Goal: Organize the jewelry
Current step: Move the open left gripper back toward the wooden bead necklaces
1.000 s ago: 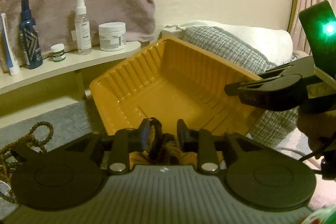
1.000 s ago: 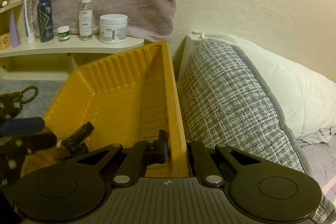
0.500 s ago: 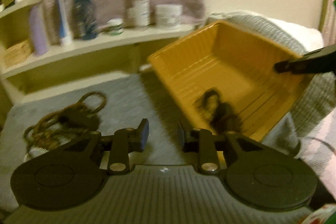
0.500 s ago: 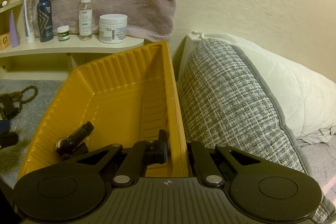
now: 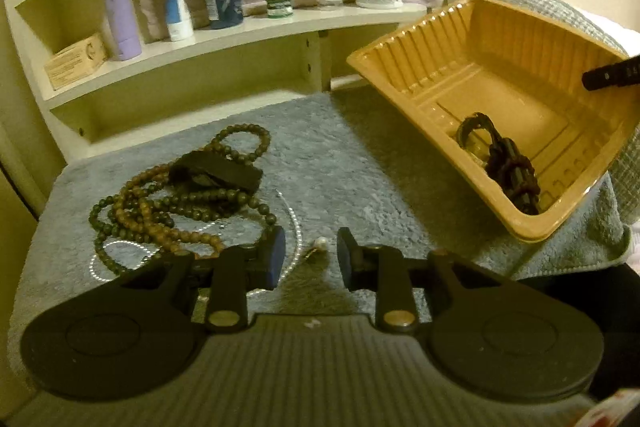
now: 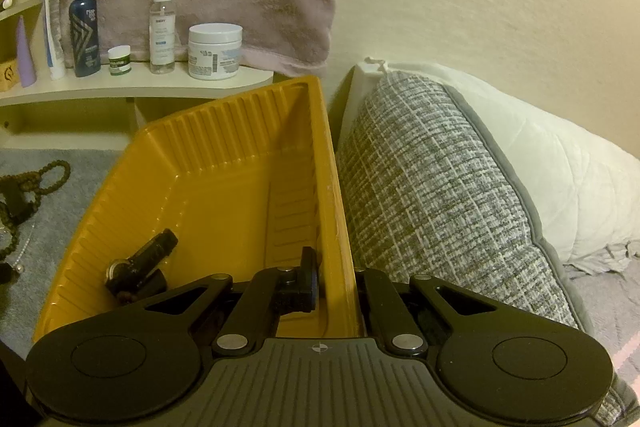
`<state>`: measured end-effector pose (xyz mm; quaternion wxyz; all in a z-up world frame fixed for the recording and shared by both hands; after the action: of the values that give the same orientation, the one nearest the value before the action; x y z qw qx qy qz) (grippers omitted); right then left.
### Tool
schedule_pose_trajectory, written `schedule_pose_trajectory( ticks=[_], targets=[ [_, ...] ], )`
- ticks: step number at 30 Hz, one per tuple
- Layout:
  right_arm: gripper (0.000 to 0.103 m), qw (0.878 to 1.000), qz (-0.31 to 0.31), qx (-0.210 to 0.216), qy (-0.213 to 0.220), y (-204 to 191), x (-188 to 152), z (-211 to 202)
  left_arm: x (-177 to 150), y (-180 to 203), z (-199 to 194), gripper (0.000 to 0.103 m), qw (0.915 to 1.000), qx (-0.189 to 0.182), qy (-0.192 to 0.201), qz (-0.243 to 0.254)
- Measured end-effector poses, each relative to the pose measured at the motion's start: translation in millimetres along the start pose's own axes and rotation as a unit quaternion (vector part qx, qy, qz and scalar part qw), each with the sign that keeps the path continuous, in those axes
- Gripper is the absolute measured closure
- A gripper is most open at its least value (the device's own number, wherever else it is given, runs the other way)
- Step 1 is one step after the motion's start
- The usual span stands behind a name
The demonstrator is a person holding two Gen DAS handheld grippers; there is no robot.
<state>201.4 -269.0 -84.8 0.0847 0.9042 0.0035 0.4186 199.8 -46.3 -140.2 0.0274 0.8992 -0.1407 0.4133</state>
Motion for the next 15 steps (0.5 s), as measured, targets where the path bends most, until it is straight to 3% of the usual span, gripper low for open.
schedule_pose_trajectory(
  ticks=[5,15],
  targets=[
    [0.099,1.000,0.000,0.000,0.000,0.2,0.1,-0.1,-1.3,5.5,8.1,0.092,0.9999,-0.005,-0.003,0.013],
    [0.099,1.000,0.000,0.001,0.000,0.5,0.8,-0.1,-2.7,8.1,20.3,0.092,0.9993,0.000,-0.016,0.033]
  ],
)
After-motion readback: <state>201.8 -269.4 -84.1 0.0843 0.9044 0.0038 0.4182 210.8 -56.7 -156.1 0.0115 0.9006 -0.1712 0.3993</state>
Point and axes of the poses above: each gripper's, at about its wrist camera, not at the fingertips, and z roughly the way its jaws point, y to its right, x to its top, the point moved 10 cm from there along z, roughly the way its jaws point, and after that the axes turned 2 degrees about -x, right-handed, at the moved point
